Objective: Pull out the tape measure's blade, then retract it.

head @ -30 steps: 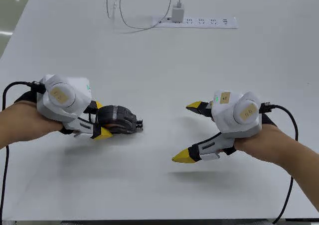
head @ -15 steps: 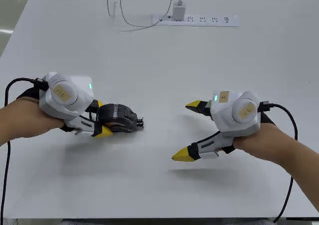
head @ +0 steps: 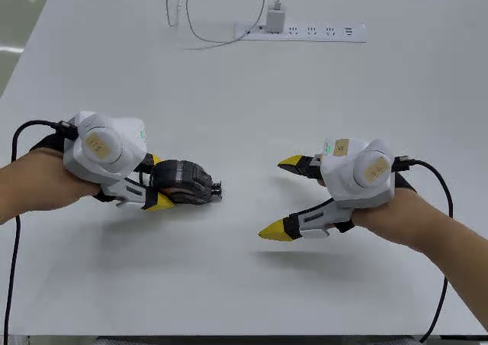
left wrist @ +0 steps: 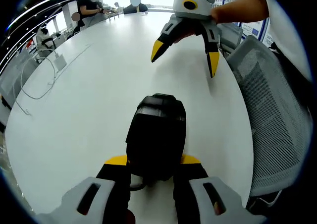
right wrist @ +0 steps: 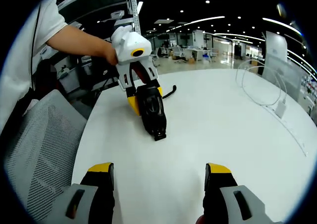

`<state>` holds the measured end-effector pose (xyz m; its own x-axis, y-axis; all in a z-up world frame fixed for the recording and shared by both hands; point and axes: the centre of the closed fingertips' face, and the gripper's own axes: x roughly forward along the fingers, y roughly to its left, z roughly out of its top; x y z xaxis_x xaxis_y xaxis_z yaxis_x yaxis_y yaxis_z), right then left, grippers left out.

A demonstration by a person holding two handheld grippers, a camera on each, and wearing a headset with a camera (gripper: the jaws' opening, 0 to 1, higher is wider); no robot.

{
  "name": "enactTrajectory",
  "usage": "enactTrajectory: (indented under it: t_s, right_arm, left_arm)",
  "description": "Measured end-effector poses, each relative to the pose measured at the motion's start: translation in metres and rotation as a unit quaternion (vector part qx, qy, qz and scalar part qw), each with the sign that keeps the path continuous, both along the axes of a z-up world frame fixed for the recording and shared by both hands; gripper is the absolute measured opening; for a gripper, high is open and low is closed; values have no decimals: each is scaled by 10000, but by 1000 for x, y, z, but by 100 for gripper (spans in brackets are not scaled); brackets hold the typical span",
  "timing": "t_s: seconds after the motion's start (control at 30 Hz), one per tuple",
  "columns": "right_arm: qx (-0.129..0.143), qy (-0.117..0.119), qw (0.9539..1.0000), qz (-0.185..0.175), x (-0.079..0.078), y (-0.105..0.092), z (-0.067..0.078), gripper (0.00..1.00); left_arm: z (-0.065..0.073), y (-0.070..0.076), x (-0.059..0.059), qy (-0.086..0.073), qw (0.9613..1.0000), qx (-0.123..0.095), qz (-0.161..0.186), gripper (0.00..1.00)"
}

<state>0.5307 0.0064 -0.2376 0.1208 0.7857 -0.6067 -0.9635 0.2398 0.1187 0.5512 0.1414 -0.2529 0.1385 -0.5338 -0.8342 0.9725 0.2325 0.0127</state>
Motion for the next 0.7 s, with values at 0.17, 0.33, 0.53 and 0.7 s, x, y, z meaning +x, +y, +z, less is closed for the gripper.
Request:
enactTrajectory:
  t_s: [0.17,0.33,0.53,0.7]
  right_arm:
    - [72,47,10000,-7,0,6,-1,71]
    - [117,25,9999,6,2,11,-2,69]
    - [212,12,9998,28,5,21,-3,64]
    - [204,-72,9996,164,6,31,-6,60]
  left_arm:
    - [0,0,0,-72,10000,7,-49,28]
    - [0,0,0,-23,10000,-7,-3,28]
    - [-1,1,1,-10,10000,6,44,28]
    - [-1,1,0,-6,10000,30,73,28]
